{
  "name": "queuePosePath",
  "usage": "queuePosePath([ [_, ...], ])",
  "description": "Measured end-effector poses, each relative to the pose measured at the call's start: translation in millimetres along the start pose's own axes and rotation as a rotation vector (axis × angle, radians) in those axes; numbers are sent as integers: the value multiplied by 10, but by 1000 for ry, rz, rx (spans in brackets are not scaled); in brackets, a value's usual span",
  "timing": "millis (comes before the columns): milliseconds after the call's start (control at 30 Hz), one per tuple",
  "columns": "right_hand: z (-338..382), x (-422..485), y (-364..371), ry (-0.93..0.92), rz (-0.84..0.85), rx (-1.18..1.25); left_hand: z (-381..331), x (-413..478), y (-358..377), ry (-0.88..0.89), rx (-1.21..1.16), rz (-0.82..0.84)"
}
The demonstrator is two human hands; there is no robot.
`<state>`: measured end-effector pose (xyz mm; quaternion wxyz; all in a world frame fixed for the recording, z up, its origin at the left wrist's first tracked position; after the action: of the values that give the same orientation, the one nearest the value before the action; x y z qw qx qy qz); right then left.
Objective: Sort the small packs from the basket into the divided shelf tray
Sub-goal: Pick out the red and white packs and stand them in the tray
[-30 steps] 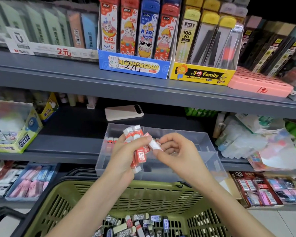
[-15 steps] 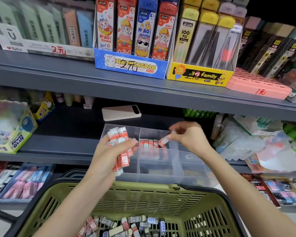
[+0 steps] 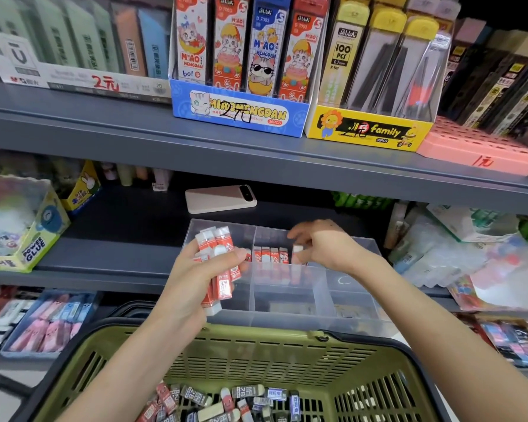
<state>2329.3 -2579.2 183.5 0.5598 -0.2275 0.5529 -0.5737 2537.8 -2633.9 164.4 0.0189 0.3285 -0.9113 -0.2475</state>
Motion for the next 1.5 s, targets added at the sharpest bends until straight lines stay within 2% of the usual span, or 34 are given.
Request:
queuePosePath([
  [100,3,-10,-57,51,-134,-262,3,-3,-3,-4,5,2],
  [267,0,-16,-25,-63,-168,-155,15,-5,-11,-3,2,-8],
  [467,127,-40,12,-134,-275,-446,10,-8,-8,-4,12,-14],
  [633,71,-56,23,-42,-300,-480,16,-11,-22,-11,21,-22],
  [800,50,-181,-66,3,-457,-519,17,5,-21,-16,18,-20],
  [867,-5,-145,-41,11,-404,-474,20,7,-22,-17,17,-16],
  [1000,-83,40,96,-34,-112,-440,27,7,-19,-19,19,-11],
  [1100,-131,123,139,20,70,-493,17,16,-23,-8,13,-12],
  [1233,-158,53,109,91,96,-438,17,11,-33,-6,0,-11],
  [1500,-143,-5,143,64,109,-245,10,21,-5,-5,6,-8],
])
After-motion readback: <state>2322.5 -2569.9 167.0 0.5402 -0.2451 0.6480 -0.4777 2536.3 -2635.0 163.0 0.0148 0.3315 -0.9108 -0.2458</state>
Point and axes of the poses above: each hand's wrist, its own x-axis towards the middle knuckle, its own y-axis out of the palm, z = x × y, the point moved 6 cm from there along x, towards the middle knuckle, and after that the axes turned 14 degrees about z, right-handed, at the moved point
